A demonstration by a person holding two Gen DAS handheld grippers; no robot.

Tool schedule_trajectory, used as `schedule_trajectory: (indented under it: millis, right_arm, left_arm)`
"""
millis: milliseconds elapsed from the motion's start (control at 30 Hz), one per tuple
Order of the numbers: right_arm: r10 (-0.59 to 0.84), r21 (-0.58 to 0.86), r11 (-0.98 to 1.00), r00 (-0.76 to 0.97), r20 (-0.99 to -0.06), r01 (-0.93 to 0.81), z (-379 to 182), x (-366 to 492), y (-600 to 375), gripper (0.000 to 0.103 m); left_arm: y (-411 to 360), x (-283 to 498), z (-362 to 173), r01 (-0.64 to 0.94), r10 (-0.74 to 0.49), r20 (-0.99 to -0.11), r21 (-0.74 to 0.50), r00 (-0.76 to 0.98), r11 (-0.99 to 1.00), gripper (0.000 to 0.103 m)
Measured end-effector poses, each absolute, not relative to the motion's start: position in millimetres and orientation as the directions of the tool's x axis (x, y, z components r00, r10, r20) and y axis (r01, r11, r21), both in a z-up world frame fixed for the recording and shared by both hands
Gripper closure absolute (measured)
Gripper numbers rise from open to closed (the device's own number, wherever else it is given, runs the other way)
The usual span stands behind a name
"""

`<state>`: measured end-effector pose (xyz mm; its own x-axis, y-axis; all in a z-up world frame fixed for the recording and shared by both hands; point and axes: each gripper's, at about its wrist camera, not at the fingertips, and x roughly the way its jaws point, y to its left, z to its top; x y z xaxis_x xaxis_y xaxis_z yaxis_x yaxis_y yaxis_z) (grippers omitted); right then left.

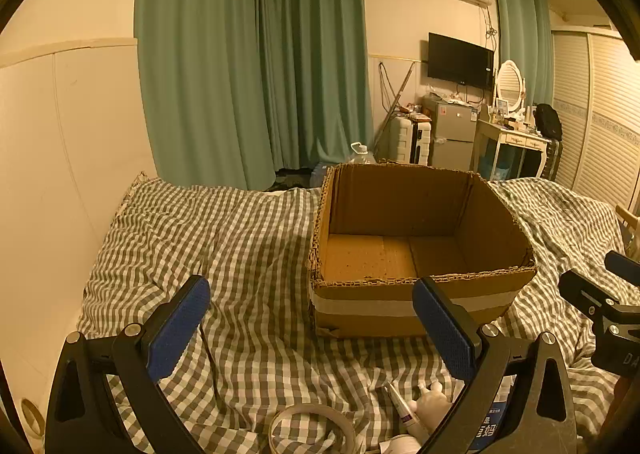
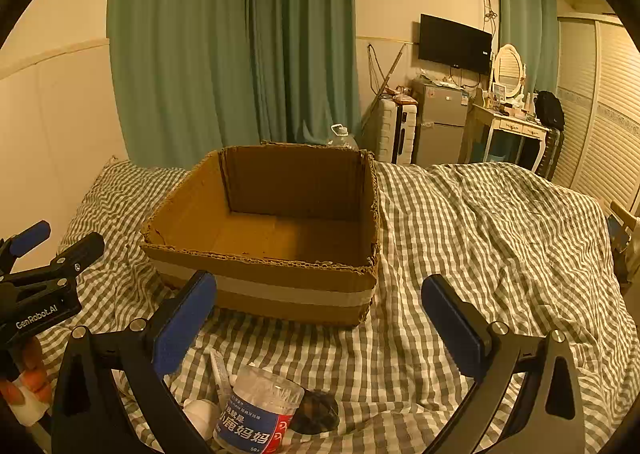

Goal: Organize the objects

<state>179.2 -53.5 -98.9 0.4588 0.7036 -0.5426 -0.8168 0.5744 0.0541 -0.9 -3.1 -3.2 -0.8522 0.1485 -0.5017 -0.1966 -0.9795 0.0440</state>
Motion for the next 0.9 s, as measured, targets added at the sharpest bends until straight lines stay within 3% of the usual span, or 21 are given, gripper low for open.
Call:
schedule_trajectory:
  millis: [900]
  right_arm:
    - [0.666, 0.059, 0.636, 0.508, -0.546, -0.769, -98.5, 175.6, -54.2, 0.0]
  left_arm:
    - [-1.1, 0.8, -3.9, -0.304, 0.243, -0.498, 0.043, -0.833, -0.952, 0.0]
